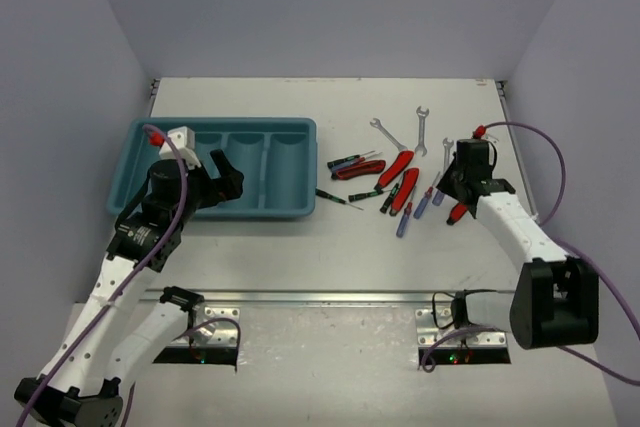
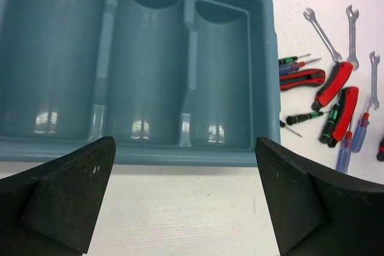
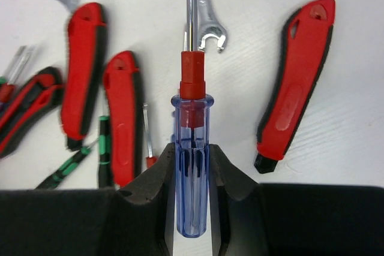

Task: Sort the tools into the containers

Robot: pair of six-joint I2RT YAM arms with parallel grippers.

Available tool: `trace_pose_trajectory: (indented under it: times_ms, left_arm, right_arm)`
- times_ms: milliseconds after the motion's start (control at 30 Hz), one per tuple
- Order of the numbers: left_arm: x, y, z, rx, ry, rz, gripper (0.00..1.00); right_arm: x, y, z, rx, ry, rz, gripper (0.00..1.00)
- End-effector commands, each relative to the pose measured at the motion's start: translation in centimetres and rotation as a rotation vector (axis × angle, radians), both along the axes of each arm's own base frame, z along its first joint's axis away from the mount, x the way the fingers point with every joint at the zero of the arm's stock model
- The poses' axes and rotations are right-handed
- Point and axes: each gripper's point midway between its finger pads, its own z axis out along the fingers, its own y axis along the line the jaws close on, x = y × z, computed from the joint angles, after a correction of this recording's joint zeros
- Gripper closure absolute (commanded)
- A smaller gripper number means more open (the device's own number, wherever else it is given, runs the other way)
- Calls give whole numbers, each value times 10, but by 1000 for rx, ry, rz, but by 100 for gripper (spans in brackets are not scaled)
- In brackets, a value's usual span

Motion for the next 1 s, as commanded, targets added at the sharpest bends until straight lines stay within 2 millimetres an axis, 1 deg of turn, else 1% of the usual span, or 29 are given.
trace_pose_trajectory:
  times_ms: [0, 67, 100, 167, 200, 267, 300, 333, 367, 467, 500, 533, 567, 600, 667, 733, 800, 833, 900, 933, 967]
  left_arm:
    - [3, -21, 28, -41, -81, -113, 0]
    - [4, -28, 34, -65, -95, -141, 0]
    - [5, -30, 37, -73, -103, -149, 0]
    - [7, -29, 44, -77, -120, -139, 0]
    - [7, -26, 46, -73, -124, -122, 0]
    - [7, -12, 45, -51, -130, -51, 0]
    - [5, 0, 43, -33, -144, 10, 0]
    - [5, 8, 36, -15, -137, 49, 0]
    - [4, 12, 33, -7, -131, 69, 0]
    - [1, 12, 36, -18, -151, 68, 0]
    - [1, 11, 36, -20, -155, 60, 0]
    - [2, 9, 36, -20, -151, 54, 0]
    - [2, 9, 33, -17, -139, 50, 0]
    - [3, 8, 29, -12, -121, 49, 0]
    - [5, 6, 24, -9, -99, 44, 0]
    - [6, 4, 22, -10, -89, 34, 0]
    - [8, 3, 21, -9, -82, 28, 0]
    - [8, 3, 20, -9, -80, 27, 0]
    - [7, 3, 20, -9, -81, 27, 0]
    - [6, 3, 22, -11, -87, 27, 0]
    - [6, 3, 22, -10, -88, 26, 0]
  right_arm:
    - [6, 41, 37, 96, -140, 220, 100]
    - [3, 95, 56, 265, -219, 460, 100]
    - [3, 120, 69, 310, -262, 550, 100]
    - [1, 177, 92, 376, -299, 723, 100]
    - [0, 199, 99, 407, -295, 773, 100]
    - [10, 231, 110, 472, -315, 799, 100]
    - [17, 248, 108, 512, -300, 796, 100]
    - [20, 264, 109, 541, -300, 780, 100]
    - [25, 276, 107, 550, -291, 766, 100]
    - [48, 314, 89, 546, -206, 722, 100]
    - [62, 329, 84, 544, -187, 714, 100]
    - [72, 341, 88, 536, -188, 703, 100]
    - [75, 350, 80, 515, -153, 688, 100]
    - [73, 355, 58, 484, -89, 674, 100]
    - [80, 367, 50, 458, -74, 657, 99]
    - [83, 377, 45, 439, -66, 657, 93]
    - [88, 385, 49, 414, -73, 651, 80]
    - [87, 385, 45, 406, -54, 651, 76]
    - [87, 390, 53, 395, -65, 653, 53]
    - [85, 392, 56, 394, -72, 661, 45]
    - [84, 392, 60, 389, -79, 670, 45]
